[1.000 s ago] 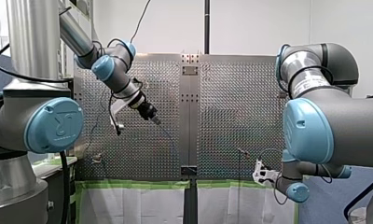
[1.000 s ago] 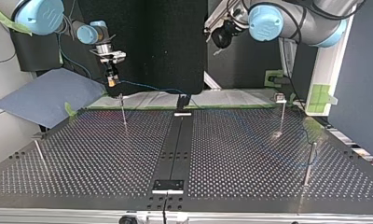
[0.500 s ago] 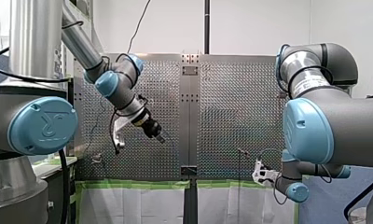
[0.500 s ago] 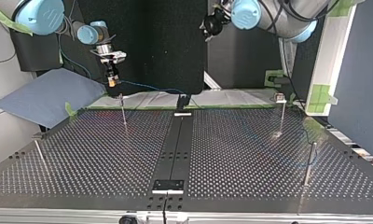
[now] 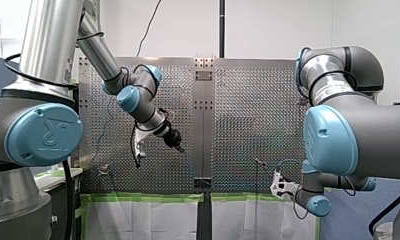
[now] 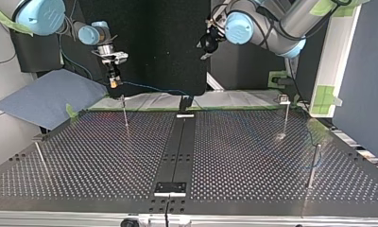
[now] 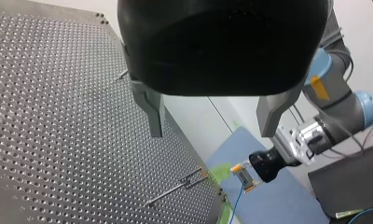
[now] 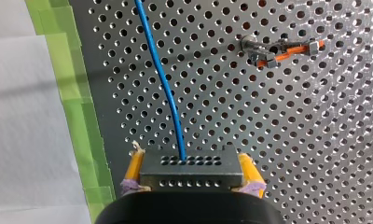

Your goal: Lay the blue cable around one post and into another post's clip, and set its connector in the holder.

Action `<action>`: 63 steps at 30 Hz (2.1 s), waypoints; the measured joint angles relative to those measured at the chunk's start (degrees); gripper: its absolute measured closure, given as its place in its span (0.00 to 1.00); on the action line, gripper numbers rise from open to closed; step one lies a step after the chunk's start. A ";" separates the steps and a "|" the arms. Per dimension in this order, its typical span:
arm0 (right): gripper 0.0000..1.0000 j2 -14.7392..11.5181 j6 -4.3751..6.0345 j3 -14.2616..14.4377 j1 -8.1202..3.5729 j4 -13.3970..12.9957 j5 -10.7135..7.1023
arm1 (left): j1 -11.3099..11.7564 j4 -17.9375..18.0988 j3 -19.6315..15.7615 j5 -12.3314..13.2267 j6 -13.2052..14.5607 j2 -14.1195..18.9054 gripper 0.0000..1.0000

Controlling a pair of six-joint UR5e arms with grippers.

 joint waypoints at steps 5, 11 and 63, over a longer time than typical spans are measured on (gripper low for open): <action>1.00 0.00 0.00 -0.01 0.08 0.00 0.00 | 0.42 2.43 0.19 -0.06 2.46 -2.47 0.02; 1.00 0.00 -0.12 0.03 0.11 0.09 0.00 | 0.46 5.59 0.22 -0.03 5.60 -5.60 0.02; 1.00 0.01 -0.35 -0.38 0.76 0.96 0.38 | -4.42 30.35 12.04 -0.98 12.65 -25.63 0.02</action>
